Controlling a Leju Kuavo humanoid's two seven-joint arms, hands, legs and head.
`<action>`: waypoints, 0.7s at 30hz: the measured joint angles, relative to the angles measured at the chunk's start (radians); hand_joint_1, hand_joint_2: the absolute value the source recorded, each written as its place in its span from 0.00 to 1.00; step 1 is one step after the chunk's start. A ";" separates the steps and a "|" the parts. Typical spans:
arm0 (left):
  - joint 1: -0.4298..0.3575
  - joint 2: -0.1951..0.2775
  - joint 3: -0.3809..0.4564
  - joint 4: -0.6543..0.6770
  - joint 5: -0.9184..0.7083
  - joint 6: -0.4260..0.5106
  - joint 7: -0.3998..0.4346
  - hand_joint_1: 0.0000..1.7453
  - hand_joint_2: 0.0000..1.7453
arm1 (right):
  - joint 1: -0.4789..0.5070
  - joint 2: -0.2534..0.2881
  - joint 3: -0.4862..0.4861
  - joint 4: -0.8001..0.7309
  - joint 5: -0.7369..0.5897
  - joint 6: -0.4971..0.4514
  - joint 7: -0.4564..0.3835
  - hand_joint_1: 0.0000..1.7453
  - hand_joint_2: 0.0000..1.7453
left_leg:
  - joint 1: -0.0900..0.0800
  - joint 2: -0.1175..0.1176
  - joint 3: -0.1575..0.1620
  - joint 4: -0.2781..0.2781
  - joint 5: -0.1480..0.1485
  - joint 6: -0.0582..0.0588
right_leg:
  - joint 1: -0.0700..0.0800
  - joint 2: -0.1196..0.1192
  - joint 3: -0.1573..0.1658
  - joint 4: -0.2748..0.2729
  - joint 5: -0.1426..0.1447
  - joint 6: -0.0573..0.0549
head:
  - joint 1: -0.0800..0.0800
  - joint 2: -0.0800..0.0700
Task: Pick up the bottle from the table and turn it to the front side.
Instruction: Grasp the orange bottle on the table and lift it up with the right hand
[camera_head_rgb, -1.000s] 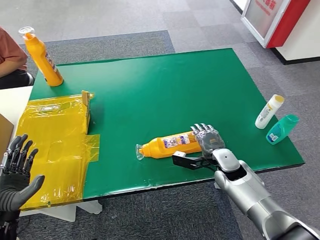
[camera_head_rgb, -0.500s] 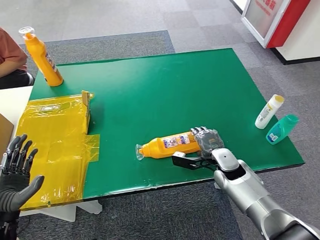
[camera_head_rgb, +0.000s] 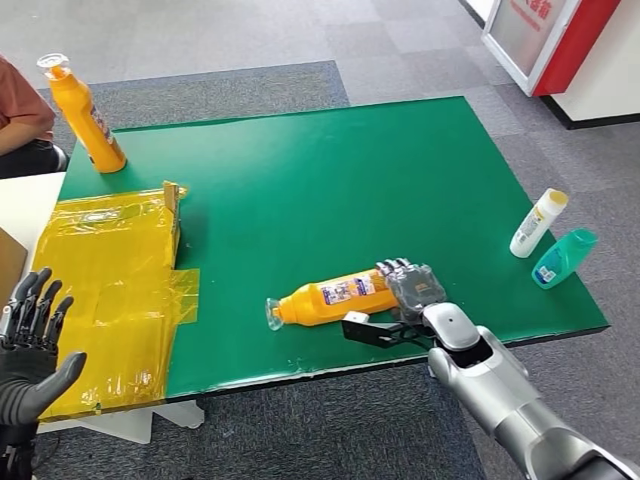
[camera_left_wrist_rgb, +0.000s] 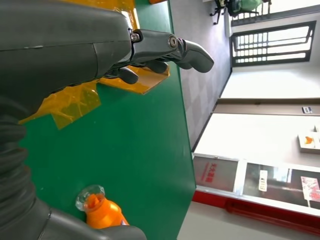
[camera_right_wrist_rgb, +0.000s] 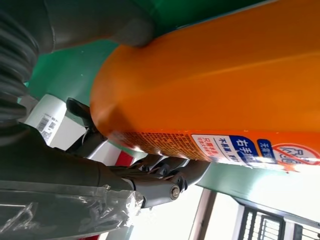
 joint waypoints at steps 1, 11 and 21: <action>0.000 0.000 0.000 0.000 0.000 0.000 0.000 0.00 1.00 | 0.003 0.000 -0.004 -0.003 -0.026 0.001 -0.010 1.00 1.00 | 0.000 0.000 0.000 0.000 0.000 0.000 | 0.000 0.000 0.000 0.000 0.000 0.000 | 0.000 0.000; 0.000 0.002 0.000 0.000 0.018 -0.002 -0.013 0.00 1.00 | 0.085 0.004 -0.149 -0.109 -0.579 0.058 -0.170 1.00 1.00 | 0.000 0.000 -0.001 0.000 0.000 0.000 | 0.000 0.000 0.000 0.000 0.000 0.000 | 0.000 0.000; -0.001 0.010 -0.013 0.005 0.027 0.008 -0.028 0.00 1.00 | 0.118 0.033 -0.276 -0.200 -0.855 0.079 -0.231 1.00 1.00 | 0.000 0.000 0.000 0.000 0.000 0.000 | 0.000 0.000 0.000 0.000 -0.001 0.000 | 0.000 0.000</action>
